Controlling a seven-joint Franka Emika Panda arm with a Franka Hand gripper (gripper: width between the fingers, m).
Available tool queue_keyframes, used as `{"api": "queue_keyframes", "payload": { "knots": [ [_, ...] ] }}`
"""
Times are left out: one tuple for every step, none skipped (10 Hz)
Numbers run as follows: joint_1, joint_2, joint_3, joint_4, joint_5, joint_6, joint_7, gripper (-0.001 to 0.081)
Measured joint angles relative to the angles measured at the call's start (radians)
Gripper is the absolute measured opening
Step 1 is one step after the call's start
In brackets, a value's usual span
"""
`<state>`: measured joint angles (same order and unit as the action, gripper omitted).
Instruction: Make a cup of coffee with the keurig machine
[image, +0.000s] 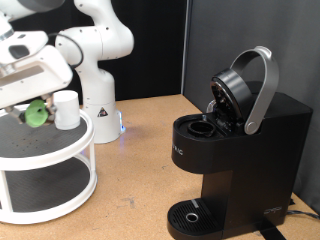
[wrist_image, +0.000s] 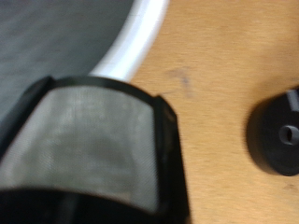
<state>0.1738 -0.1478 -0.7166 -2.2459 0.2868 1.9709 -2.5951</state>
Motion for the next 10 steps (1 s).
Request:
{"api": "queue_keyframes", "payload": {
  "knots": [
    [0.006, 0.000, 0.012, 0.017, 0.023, -0.019, 0.026, 0.0477],
    [0.012, 0.000, 0.028, 0.033, 0.026, -0.033, 0.036, 0.0477],
    [0.015, 0.001, 0.036, 0.042, 0.025, -0.041, 0.039, 0.0477],
    [0.013, 0.002, 0.036, 0.040, 0.025, -0.040, 0.039, 0.0477],
    [0.012, 0.003, 0.036, 0.040, 0.025, -0.065, 0.088, 0.0477],
    [0.013, 0.005, 0.037, 0.045, 0.034, -0.108, 0.174, 0.0477],
    [0.013, 0.009, 0.041, 0.055, 0.046, -0.157, 0.257, 0.0477],
    [0.013, 0.011, 0.047, 0.067, 0.066, -0.203, 0.336, 0.0477],
    [0.014, 0.010, 0.053, 0.069, 0.114, -0.212, 0.415, 0.0477],
    [0.014, 0.008, 0.062, 0.069, 0.158, -0.209, 0.499, 0.0477]
  ]
}}
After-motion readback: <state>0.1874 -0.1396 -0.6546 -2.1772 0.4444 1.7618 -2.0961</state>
